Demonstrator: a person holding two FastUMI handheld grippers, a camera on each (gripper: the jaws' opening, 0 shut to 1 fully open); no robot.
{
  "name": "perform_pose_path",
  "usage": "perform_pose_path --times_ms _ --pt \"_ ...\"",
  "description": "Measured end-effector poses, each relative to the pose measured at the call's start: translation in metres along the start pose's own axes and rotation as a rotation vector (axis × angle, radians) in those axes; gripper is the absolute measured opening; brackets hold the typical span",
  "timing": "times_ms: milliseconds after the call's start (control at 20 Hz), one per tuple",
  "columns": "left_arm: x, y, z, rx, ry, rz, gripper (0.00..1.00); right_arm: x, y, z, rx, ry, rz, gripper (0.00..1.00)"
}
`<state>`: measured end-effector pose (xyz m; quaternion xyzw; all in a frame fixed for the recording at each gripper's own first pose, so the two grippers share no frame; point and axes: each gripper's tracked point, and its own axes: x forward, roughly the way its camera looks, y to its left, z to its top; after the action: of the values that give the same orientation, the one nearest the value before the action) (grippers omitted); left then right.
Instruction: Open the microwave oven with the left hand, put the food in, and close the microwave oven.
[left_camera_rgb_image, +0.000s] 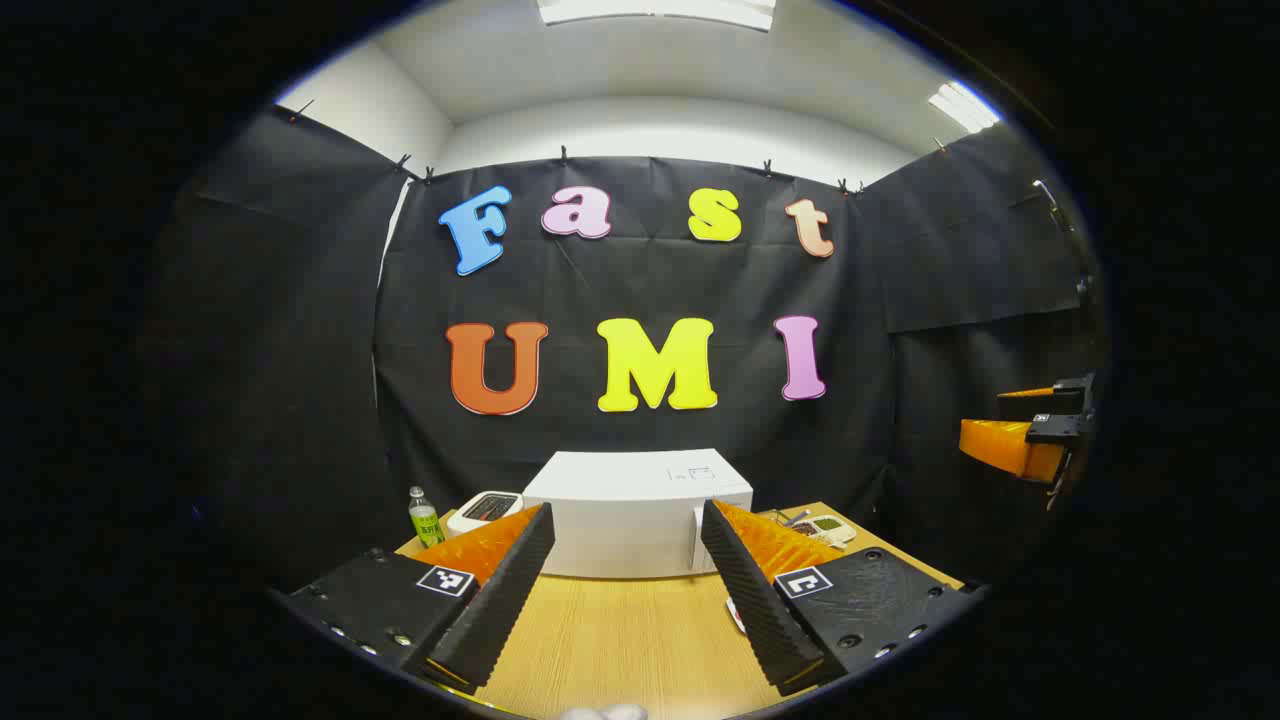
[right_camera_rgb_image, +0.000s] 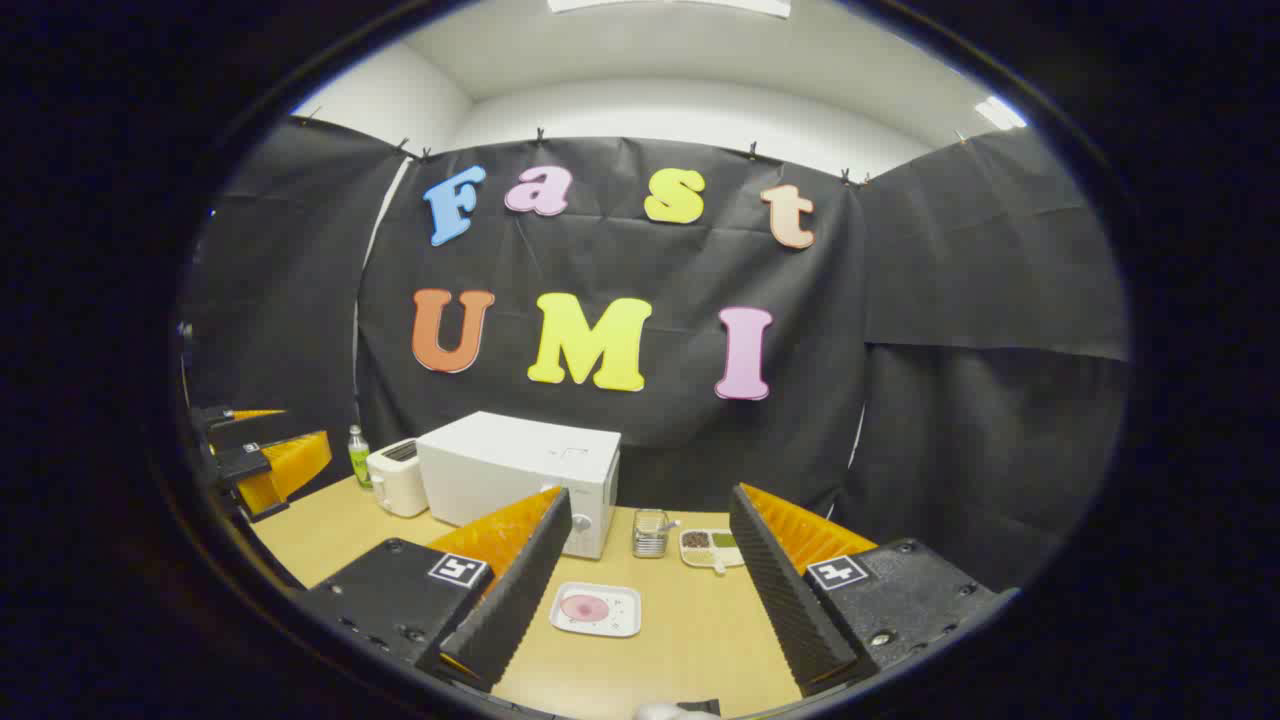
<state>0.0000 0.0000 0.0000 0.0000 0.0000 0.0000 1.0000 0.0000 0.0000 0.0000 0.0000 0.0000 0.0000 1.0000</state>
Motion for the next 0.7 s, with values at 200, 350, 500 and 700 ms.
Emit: perform_pose_path --times_ms 200,350,500,700 --pt "0.004 0.002 0.001 0.003 -0.004 -0.002 0.93 0.004 -0.001 -0.001 0.0 -0.002 -0.008 1.0" --pt "0.006 0.01 0.002 -0.003 -0.002 0.018 0.94 0.007 0.0 0.001 0.01 -0.005 -0.008 1.0" --pt "0.01 0.016 -0.001 -0.011 0.004 0.028 0.97 0.011 0.001 -0.003 0.013 0.0 -0.008 1.0" --pt "0.017 0.019 -0.002 -0.012 0.003 0.031 0.94 0.016 -0.002 -0.006 0.028 0.01 -0.013 1.0"
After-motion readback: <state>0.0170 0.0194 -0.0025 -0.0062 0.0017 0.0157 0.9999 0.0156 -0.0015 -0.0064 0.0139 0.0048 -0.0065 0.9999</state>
